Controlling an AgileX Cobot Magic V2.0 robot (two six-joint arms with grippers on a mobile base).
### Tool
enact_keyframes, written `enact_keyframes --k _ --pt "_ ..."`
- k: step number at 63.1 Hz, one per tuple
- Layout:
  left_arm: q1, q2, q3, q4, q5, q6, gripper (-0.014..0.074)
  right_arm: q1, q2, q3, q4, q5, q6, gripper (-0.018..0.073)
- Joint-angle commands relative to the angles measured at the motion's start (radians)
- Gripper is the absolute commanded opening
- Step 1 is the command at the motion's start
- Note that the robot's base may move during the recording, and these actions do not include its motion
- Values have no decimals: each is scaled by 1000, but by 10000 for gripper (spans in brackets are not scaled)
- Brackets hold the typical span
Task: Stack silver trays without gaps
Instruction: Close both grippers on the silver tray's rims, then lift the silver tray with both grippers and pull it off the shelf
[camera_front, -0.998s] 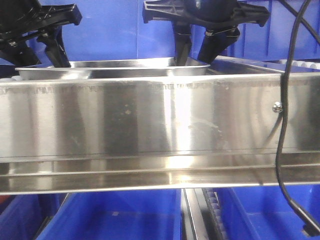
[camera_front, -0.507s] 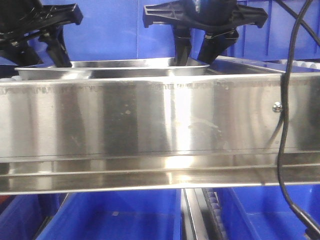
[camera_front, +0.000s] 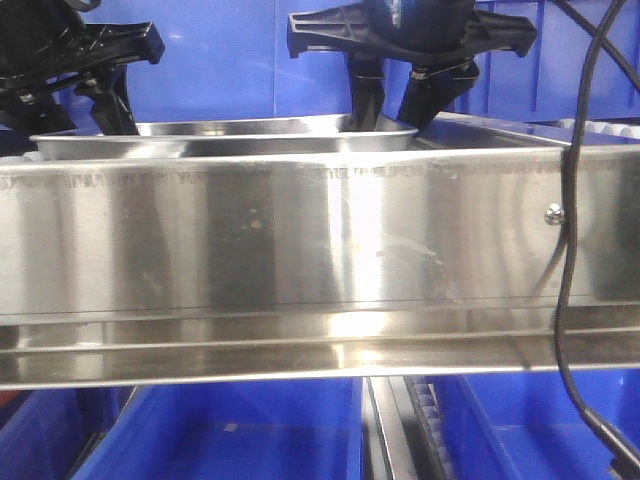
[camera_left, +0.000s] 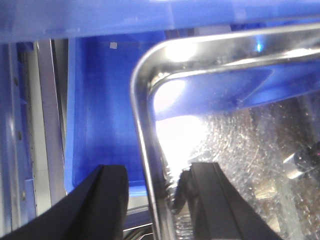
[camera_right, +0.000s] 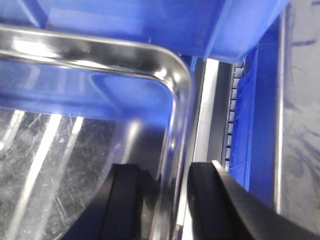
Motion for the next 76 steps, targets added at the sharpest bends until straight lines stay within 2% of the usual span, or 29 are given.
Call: enact_keyframes --k 1,15,29,39,45,55,64,76 --pt "-5 12 0 6 21 -7 214 -3 0 -11 -13 -1 -1 151" --pt "-5 12 0 6 19 -7 212 -3 4 -11 -13 23 -1 147" --pt "-5 12 0 -6 21 -7 211 -3 11 -11 -13 35 -1 74" --pt "-5 12 0 -5 21 -7 209 -3 11 -11 -13 35 -1 55" --pt "-5 12 0 -8 21 -7 154 -3 11 -11 -13 41 6 55" --pt "-5 12 0 -8 19 -7 -36 -3 11 -11 -13 47 35 36" --pt "-5 12 0 -22 14 -7 -8 -3 11 -11 -13 64 35 -97" --pt "-5 0 0 -28 27 -7 -16 -3 -2 -11 -13 66 35 -79"
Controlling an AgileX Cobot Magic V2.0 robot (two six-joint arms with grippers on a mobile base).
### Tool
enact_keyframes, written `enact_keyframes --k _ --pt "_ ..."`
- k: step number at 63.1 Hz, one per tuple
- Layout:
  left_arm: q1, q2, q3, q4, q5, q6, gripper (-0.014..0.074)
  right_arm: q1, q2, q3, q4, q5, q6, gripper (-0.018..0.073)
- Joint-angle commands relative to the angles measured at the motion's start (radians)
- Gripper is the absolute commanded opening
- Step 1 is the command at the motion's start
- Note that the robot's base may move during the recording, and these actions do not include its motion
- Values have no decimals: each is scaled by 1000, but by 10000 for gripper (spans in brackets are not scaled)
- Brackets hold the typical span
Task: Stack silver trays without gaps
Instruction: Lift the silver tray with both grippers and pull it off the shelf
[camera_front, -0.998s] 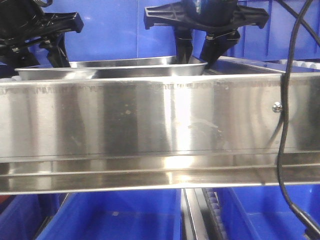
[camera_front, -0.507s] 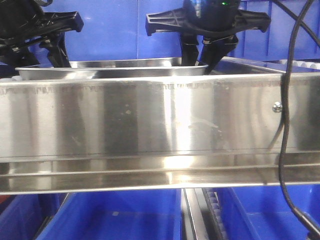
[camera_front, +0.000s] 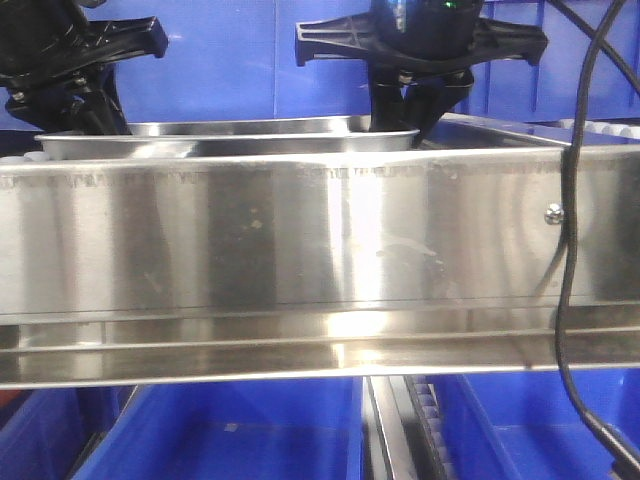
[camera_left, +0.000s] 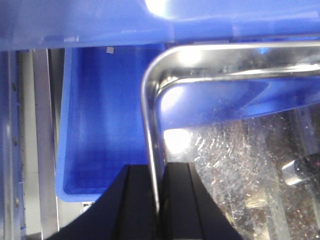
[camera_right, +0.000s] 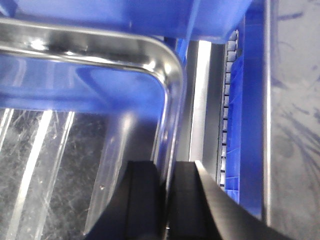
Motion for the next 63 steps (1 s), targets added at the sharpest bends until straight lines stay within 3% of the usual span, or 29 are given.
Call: enact_keyframes --k 1,21,29,46,63 --pt "-5 -8 3 -2 39 9 -16 -3 -17 -3 -13 17 -11 -79" --pt "-6 -140 3 -4 -24 9 -16 3 -112 -3 -35 -23 -11 -79" --pt "-6 -207 3 -4 -42 9 -16 34 -159 -3 -96 -40 3 -79" --pt "-6 -342 3 -4 -55 9 -16 162 -244 -3 -348 -44 185 -79" --pt "-7 -484 3 -2 -48 9 -16 200 -334 -3 -372 -51 214 -79"
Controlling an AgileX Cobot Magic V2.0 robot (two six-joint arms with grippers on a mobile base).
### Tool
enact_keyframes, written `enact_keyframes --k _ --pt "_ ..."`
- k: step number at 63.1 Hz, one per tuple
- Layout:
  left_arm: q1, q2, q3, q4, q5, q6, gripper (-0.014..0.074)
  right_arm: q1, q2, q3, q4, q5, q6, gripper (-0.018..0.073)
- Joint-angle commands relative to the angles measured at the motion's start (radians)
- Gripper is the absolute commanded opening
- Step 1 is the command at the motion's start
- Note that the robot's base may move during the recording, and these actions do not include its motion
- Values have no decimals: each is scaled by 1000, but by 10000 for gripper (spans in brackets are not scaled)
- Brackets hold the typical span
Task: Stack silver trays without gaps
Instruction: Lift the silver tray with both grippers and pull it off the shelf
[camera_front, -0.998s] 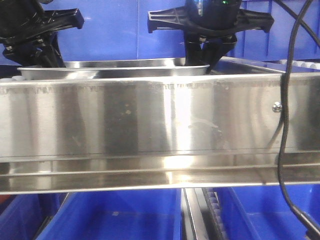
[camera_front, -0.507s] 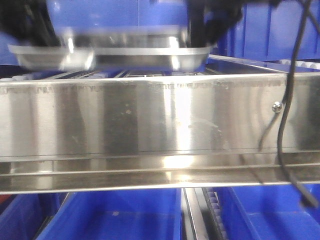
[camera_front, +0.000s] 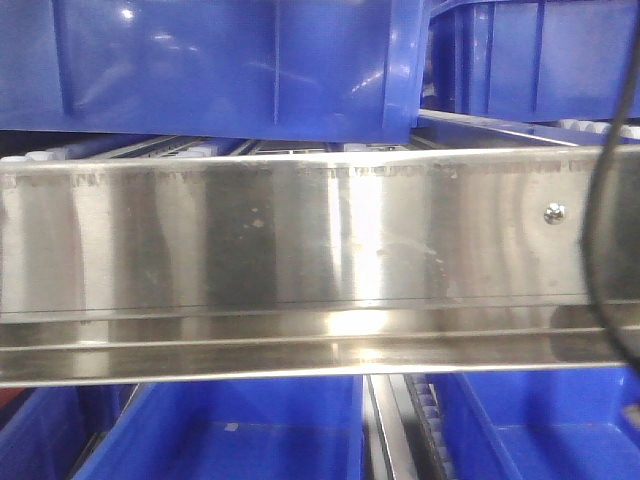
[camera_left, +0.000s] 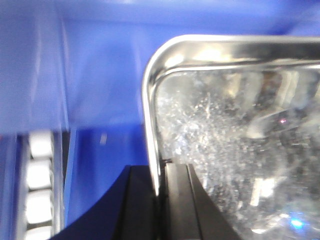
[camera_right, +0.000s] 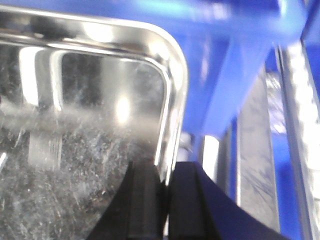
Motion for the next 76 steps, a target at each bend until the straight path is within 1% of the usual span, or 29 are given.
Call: enact_keyframes --k 1,10,19,28,33,38,43,48,52,55,59,64,71,76 --pt "-7 -56 -3 -23 -32 11 -16 8 -40 -3 -32 -35 -8 -79" --pt "-7 -94 -3 -23 -47 11 -16 8 -81 -3 -76 -35 -8 -79" --pt "-7 -101 -3 -25 -52 11 -16 8 -107 -3 -97 -37 -8 -79" --pt "-11 -102 -3 -46 -106 11 -16 8 -125 -3 -111 -59 -8 -79" --pt "-36 -104 -3 -46 -155 11 -16 8 -131 -3 -115 -73 -8 -79" --pt "-67 -104 -3 -46 -176 11 -16 8 -133 -3 -119 -75 -8 -79" --pt "-95 -104 -3 -22 -177 1 -16 8 -133 -3 -122 -73 -8 -79" --pt "-100 -104 -3 34 -177 -64 -16 8 -133 -3 -135 -64 -8 -79" --pt "-100 -104 -3 98 -181 -136 -16 8 -133 -3 -154 -50 -8 -79" --pt "-100 -104 -3 117 -183 -165 -16 8 -133 -3 -167 -40 -8 -79" --pt "-102 -104 -3 117 -183 -165 -16 8 -133 -3 -167 -40 -8 -79" --pt "-126 -104 -3 117 -185 -165 -16 8 -134 -3 -167 -42 -8 -79" --pt "-173 -102 -3 119 -194 -165 -16 8 -134 -3 -167 -44 -8 -79" --pt "-200 -102 -3 136 -203 -165 -16 8 -134 -3 -167 -51 -8 -79"
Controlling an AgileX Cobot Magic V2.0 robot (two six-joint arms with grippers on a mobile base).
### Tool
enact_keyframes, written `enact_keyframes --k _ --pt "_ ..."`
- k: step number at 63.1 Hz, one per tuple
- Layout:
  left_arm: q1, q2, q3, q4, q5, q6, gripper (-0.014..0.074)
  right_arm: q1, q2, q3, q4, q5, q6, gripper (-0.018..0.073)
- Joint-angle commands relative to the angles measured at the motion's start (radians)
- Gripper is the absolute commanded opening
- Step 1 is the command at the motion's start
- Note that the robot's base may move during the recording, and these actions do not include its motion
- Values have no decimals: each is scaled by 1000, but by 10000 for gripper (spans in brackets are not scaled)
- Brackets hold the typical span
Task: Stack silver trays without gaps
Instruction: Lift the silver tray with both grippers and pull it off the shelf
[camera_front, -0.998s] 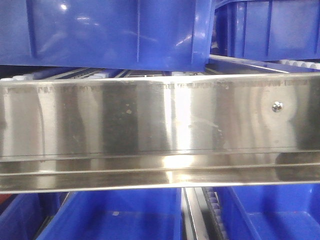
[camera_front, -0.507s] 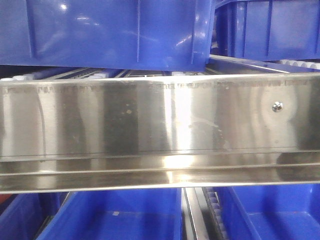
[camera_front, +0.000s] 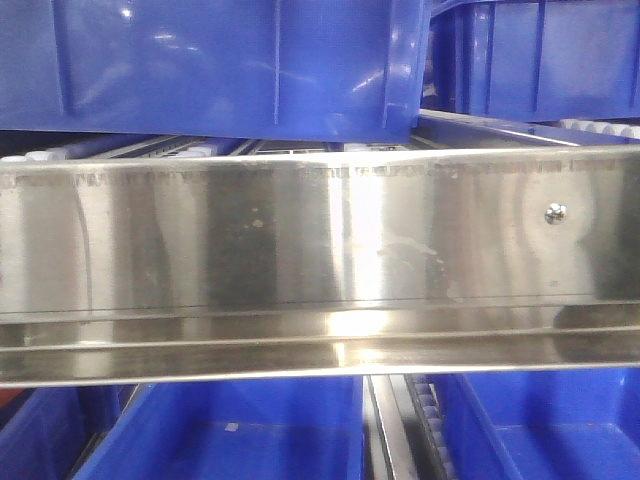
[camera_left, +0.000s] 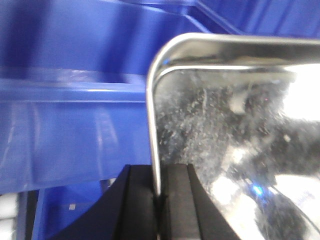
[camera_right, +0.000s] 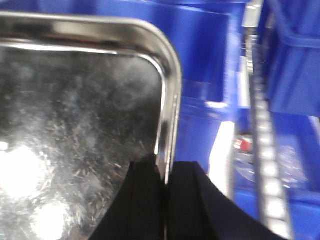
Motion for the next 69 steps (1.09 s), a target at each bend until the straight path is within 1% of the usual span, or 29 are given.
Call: enact_keyframes --k 1,15,69 --pt "-40 -15 -3 -11 -60 2 -16 0 -9 -3 -31 -44 -10 -79" --pt "-43 -15 -3 62 -68 2 -16 0 -9 -3 -31 -66 -10 -79" --pt "-43 -15 -3 62 -68 2 -16 0 -13 -3 -31 -71 -10 -79"
